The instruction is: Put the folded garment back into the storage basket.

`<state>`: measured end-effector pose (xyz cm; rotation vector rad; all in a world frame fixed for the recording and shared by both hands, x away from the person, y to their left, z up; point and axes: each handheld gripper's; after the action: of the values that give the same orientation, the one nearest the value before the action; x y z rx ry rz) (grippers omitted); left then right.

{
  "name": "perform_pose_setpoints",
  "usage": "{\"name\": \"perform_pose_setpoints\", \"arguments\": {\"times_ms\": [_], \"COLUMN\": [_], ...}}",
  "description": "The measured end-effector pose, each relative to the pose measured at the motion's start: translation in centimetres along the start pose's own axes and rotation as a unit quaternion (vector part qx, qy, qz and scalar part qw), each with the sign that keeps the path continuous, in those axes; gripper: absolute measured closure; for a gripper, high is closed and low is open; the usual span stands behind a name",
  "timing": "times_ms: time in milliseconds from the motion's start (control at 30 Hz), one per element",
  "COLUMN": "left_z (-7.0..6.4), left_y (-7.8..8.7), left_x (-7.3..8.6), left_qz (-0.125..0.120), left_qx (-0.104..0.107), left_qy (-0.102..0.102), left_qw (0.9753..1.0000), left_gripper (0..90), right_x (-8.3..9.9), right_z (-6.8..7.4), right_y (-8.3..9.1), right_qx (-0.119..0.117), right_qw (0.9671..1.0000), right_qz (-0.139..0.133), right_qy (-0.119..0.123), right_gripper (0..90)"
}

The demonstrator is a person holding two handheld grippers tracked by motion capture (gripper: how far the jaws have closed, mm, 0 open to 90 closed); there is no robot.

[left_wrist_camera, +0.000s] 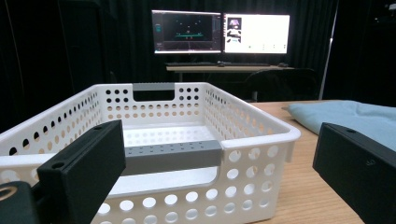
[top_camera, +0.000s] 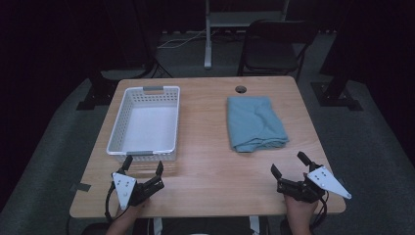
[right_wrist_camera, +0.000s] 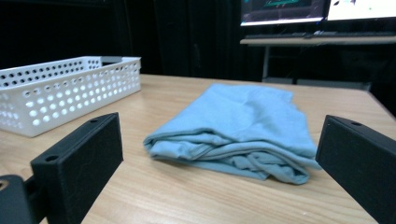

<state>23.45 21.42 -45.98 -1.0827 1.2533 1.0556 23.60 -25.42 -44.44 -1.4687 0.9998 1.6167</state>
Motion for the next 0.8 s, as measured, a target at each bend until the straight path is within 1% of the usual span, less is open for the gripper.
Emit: {"name": "perform_pose_setpoints", "arguments": {"times_ms": [67, 100, 133, 167, 233, 267, 300, 333, 400, 467, 533, 567, 600, 667, 700, 767, 800], "left_z": [0.0, 0.0, 0.0, 0.1, 0.1, 0.1, 0.1, 0.1, 0.1, 0.1, 0.1, 0.1, 0.1, 0.1, 0.1, 0.1, 0.1], "left_y": [0.1, 0.1, 0.1, 0.1, 0.1, 0.1, 0.2, 0.2, 0.2, 0.2, 0.2, 0.1, 0.1, 0.1, 0.1, 0.1, 0.1], "left_x": [0.0, 0.0, 0.0, 0.0, 0.0, 0.0, 0.0, 0.0, 0.0, 0.0, 0.0, 0.0, 0.0, 0.0, 0.0, 0.0, 0.0], "left_qz": [-0.004, -0.004, -0.003, -0.004, -0.003, -0.003, -0.004, -0.005, -0.005, -0.004, -0.003, -0.002, 0.0, 0.002, 0.002, 0.001, 0.002], "left_qx": [0.002, 0.002, 0.005, 0.007, 0.01, 0.01, 0.011, 0.011, 0.013, 0.013, 0.014, 0.014, 0.014, 0.014, 0.014, 0.015, 0.015], "left_qy": [0.001, 0.001, 0.001, 0.001, 0.001, 0.001, 0.001, 0.001, 0.001, 0.001, 0.001, 0.001, 0.0, 0.0, 0.0, 0.0, 0.0], "left_qw": [1.0, 1.0, 1.0, 1.0, 0.9999, 0.9999, 0.9999, 0.9999, 0.9999, 0.9999, 0.9999, 0.9999, 0.9999, 0.9999, 0.9999, 0.9999, 0.9999], "left_gripper": [3.8, 3.8, 3.9, 3.8, 3.8, 3.8, 3.8, 3.8, 3.8, 3.8, 3.9, 3.8, 3.9, 3.8, 3.8, 3.8, 3.8], "right_x": [0.0, 0.0, -0.1, -0.1, -0.3, -0.3, -0.3, -0.6, -0.9, -1.2, -1.7, -2.1, -2.4, -3.3, -3.3, -4.2, -4.4], "right_z": [-0.1, -0.1, -0.1, -0.1, -0.1, -0.1, -0.1, 0.2, 0.4, 0.6, 0.7, 0.7, 0.7, 0.9, 0.9, 1.1, 1.1], "right_y": [-0.2, -0.2, -0.5, -0.6, -0.7, -0.7, -0.7, -0.9, -1.1, -1.2, -1.2, -1.1, -1.0, -0.7, -0.7, -0.6, -0.6], "right_qx": [-0.014, -0.014, -0.028, -0.037, -0.05, -0.05, -0.064, -0.089, -0.11, -0.121, -0.123, -0.13, -0.132, -0.133, -0.133, -0.137, -0.141], "right_qw": [0.9998, 0.9998, 0.9992, 0.9987, 0.998, 0.998, 0.9972, 0.9946, 0.9916, 0.9901, 0.99, 0.9896, 0.9896, 0.9899, 0.9899, 0.9897, 0.9893], "right_qz": [0.012, 0.012, 0.025, 0.032, 0.036, 0.036, 0.038, 0.053, 0.068, 0.07, 0.068, 0.061, 0.056, 0.048, 0.048, 0.039, 0.039], "right_qy": [-0.007, -0.007, -0.011, -0.014, -0.011, -0.011, -0.011, -0.002, 0.002, 0.006, 0.009, 0.0, -0.001, 0.001, 0.001, 0.009, 0.007], "right_gripper": [1.0, 1.0, 1.0, 1.0, 1.0, 1.0, 1.0, 1.0, 1.0, 1.0, 1.0, 1.0, 1.0, 1.1, 1.1, 1.1, 1.7]}}
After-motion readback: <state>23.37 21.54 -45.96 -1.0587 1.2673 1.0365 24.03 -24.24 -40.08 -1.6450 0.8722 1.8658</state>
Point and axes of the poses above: each handheld gripper's, and its own axes: y roughly backward along the jaws, x roughly out of its underside, z roughly to its left, and after that the axes turned 1 degree about -x, right-handed
